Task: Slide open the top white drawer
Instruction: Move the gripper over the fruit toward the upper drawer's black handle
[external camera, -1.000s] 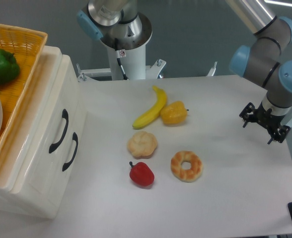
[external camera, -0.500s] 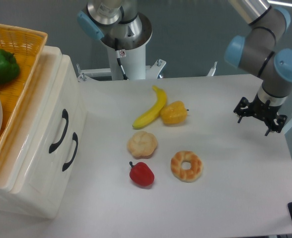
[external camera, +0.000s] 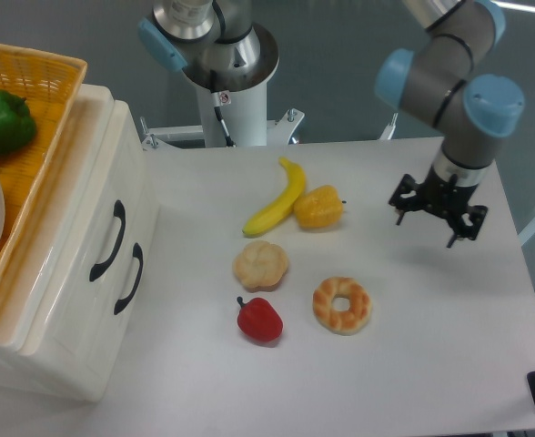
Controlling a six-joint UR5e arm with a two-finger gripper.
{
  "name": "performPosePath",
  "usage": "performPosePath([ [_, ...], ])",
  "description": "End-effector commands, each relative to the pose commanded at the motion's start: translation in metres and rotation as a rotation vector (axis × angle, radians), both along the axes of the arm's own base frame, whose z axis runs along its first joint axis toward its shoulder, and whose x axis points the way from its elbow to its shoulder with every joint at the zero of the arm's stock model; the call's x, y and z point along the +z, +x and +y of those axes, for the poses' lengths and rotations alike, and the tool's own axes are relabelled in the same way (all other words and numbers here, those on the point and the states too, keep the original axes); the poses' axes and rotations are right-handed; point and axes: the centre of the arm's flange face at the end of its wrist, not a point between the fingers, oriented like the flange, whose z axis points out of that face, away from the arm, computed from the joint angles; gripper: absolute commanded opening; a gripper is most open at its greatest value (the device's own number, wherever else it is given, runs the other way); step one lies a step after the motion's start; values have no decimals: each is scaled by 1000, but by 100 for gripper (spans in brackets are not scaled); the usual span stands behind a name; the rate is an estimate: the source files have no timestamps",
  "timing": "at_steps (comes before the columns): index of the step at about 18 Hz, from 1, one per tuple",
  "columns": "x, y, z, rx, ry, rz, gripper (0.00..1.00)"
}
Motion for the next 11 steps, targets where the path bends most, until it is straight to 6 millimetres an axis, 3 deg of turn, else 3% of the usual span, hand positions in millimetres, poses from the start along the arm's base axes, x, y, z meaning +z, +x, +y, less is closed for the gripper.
performPosePath([
  [3,13,15,24,55,-28,-24,100],
  [9,63,71,78,138,-15,-126,100],
  [11,71,88,96,173,10,-163,100],
])
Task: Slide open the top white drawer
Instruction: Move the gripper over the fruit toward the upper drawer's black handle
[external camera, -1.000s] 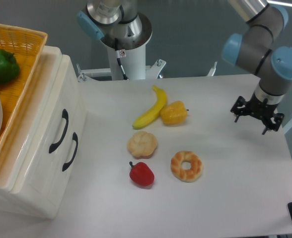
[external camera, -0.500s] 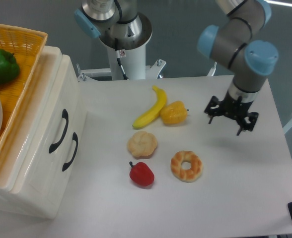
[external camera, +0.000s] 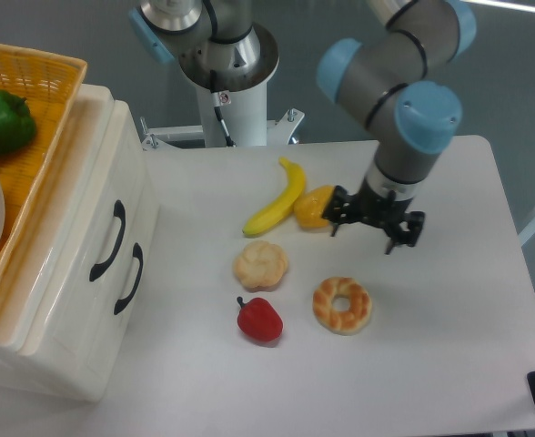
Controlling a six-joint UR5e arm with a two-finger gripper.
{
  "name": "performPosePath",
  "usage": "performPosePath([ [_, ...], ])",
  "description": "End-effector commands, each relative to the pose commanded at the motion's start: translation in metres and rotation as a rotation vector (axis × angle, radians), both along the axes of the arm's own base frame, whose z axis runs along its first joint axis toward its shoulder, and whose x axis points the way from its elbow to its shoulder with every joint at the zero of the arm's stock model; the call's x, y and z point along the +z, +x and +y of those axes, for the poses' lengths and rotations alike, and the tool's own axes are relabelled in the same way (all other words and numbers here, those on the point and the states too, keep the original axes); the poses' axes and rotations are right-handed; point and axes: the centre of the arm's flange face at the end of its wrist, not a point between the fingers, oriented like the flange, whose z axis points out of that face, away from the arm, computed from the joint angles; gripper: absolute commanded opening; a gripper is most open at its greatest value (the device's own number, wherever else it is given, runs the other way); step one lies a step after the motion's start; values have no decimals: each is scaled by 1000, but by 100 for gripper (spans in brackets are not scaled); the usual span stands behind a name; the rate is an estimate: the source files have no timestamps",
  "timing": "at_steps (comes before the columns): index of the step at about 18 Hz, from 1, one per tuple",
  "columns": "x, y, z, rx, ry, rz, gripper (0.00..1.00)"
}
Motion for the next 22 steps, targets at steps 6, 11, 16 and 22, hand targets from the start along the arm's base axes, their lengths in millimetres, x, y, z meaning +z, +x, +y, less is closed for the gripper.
performPosePath([
  [6,6,45,40,72,33,-72,100],
  [11,-1,76,59,60,55,-188,100],
  [16,1,104,78,110,46,-236,100],
  [22,10,122,92,93,86,-269,100],
])
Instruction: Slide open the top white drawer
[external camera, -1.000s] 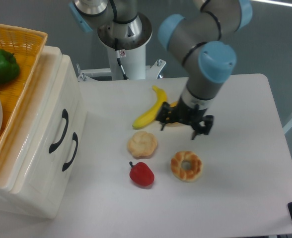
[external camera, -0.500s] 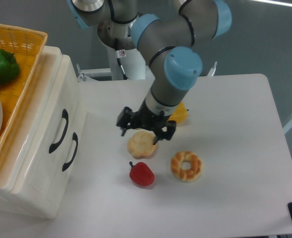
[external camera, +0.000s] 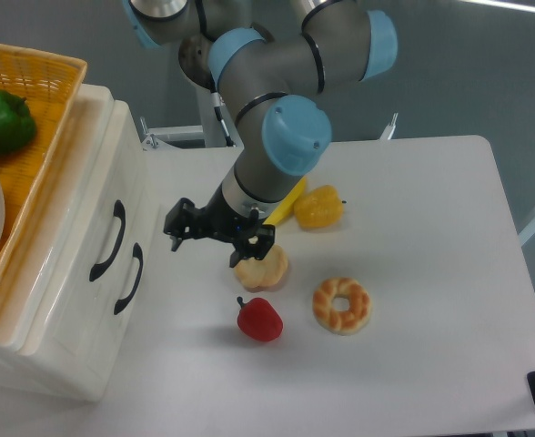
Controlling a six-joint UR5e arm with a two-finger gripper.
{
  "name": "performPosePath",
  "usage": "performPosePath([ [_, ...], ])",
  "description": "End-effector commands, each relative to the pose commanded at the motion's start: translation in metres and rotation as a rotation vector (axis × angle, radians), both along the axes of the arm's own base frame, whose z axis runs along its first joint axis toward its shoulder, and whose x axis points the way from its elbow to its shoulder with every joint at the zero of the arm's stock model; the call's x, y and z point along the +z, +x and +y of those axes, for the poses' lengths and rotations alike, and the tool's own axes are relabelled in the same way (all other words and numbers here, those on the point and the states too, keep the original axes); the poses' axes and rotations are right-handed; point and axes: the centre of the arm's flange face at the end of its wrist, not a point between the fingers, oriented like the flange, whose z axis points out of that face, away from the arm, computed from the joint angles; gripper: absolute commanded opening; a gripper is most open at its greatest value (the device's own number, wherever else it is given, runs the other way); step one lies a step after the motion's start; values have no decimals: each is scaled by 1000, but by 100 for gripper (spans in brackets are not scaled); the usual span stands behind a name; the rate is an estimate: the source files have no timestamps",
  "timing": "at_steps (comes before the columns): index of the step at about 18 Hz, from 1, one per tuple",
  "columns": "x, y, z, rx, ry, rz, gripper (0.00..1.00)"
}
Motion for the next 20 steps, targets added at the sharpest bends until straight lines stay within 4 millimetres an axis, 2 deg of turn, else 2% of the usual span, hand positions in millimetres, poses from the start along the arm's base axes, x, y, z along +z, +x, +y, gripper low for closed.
performPosePath([
  [10,0,36,19,-48,3,-15,100],
  [20,-2,47,23,-50,2,-39,100],
])
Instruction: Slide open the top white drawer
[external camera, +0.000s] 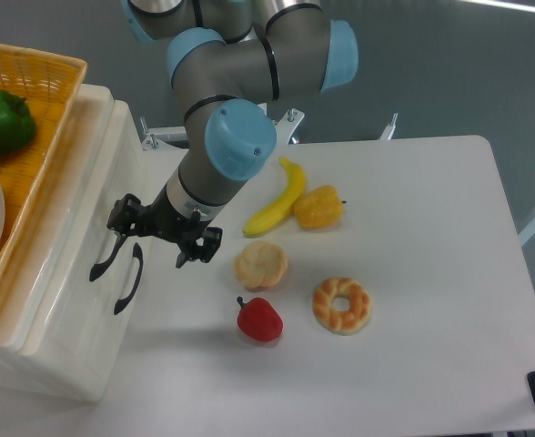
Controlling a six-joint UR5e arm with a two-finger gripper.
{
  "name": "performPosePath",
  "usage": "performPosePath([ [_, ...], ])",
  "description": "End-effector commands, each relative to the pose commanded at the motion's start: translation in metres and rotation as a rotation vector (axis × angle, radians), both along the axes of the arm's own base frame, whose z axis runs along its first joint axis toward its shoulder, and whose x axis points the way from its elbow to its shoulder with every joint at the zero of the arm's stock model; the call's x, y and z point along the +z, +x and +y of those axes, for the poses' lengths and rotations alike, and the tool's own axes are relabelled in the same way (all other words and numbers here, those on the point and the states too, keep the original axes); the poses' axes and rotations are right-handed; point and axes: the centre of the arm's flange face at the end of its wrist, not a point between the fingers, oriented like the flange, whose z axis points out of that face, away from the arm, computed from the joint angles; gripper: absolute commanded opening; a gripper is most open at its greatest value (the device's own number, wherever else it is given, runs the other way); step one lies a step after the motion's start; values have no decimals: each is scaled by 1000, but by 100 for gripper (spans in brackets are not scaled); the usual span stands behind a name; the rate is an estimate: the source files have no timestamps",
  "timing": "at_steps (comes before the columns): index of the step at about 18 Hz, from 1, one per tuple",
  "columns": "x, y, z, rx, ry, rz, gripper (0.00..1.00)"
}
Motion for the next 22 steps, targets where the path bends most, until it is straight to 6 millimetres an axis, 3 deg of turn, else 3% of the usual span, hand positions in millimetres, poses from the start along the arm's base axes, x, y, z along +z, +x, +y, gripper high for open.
performPosePath([
  [9,-3,13,4,-10,-10,-6,100],
  [22,-12,15,5,-3,-35,-15,100],
])
